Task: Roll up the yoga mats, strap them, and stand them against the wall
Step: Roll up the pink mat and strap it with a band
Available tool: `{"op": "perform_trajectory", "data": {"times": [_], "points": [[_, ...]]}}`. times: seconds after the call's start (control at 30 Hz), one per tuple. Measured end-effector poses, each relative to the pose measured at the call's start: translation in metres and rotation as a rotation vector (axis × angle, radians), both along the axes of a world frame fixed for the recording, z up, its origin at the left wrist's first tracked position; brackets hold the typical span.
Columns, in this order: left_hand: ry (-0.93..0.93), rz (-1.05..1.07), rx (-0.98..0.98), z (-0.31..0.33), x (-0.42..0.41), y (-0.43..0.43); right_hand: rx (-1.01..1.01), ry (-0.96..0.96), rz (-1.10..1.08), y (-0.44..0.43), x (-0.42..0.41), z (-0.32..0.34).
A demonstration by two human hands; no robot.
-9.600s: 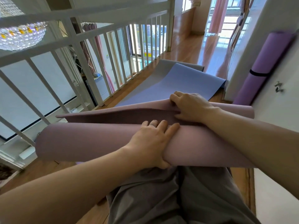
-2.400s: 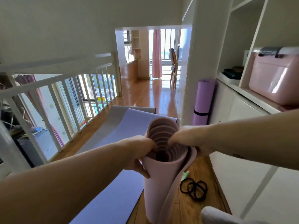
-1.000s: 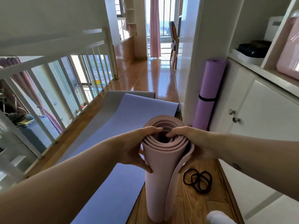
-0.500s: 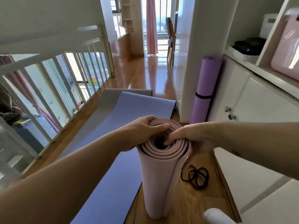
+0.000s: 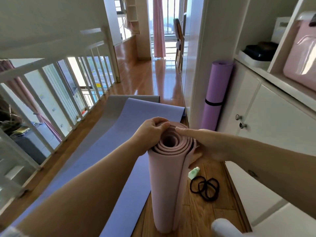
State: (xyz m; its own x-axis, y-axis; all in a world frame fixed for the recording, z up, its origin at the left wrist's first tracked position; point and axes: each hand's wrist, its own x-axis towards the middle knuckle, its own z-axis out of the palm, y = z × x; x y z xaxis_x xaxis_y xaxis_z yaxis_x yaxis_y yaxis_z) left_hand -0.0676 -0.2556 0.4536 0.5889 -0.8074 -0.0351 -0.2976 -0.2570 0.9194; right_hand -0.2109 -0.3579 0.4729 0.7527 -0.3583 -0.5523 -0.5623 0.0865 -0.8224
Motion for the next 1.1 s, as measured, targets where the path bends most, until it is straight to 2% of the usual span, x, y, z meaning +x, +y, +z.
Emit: {"op": "perform_trajectory", "data": {"times": [0.1, 0.2, 0.3, 0.47, 0.53, 0.6, 0.63, 0.73, 0.77, 0.83, 0.9, 0.93, 1.0, 1.1], "points": [[-0.009, 0.010, -0.036, 0.000, -0.009, 0.005, -0.064, -0.055, 0.082, 0.004, -0.023, 0.002], [-0.030, 0.009, -0.058, -0.001, -0.023, 0.010, -0.120, -0.006, 0.124, 0.012, -0.036, 0.006], [-0.052, 0.043, -0.073, -0.002, -0.030, 0.017, -0.289, -0.005, 0.233, 0.023, -0.043, 0.014], [-0.042, 0.085, -0.081, -0.001, -0.026, 0.034, -0.928, -0.097, 0.516, 0.040, -0.049, 0.026], [-0.063, 0.090, -0.073, -0.002, -0.027, 0.041, -1.251, -0.069, 0.668, 0.041, -0.046, 0.023], [-0.075, 0.103, -0.074, -0.003, -0.030, 0.045, -1.462, -0.039, 0.737, 0.038, -0.044, 0.019], [-0.073, 0.110, -0.075, -0.003, -0.031, 0.047, -1.518, -0.076, 0.747, 0.038, -0.044, 0.018], [-0.062, 0.109, -0.074, -0.005, -0.029, 0.051, -1.617, -0.432, 0.756, 0.032, -0.043, 0.007], [-0.096, 0.116, -0.074, -0.006, -0.029, 0.052, -1.601, -0.476, 0.752, 0.030, -0.043, 0.002], [-0.301, 0.186, -0.082, -0.007, -0.029, 0.054, -1.556, -0.491, 0.723, 0.027, -0.044, -0.008], [-0.637, 0.203, -0.111, -0.002, -0.027, 0.062, -1.537, -0.491, 0.671, 0.025, -0.045, -0.015], [-0.809, 0.125, -0.106, 0.002, -0.026, 0.067, -1.528, -0.502, 0.648, 0.025, -0.045, -0.017], [-1.053, -0.181, 0.015, 0.014, -0.023, 0.078, -1.502, -0.532, 0.634, 0.028, -0.047, -0.019], [-1.224, -0.544, 0.459, 0.046, -0.028, 0.084, -1.468, -0.598, 0.651, 0.040, -0.046, -0.023]]}}
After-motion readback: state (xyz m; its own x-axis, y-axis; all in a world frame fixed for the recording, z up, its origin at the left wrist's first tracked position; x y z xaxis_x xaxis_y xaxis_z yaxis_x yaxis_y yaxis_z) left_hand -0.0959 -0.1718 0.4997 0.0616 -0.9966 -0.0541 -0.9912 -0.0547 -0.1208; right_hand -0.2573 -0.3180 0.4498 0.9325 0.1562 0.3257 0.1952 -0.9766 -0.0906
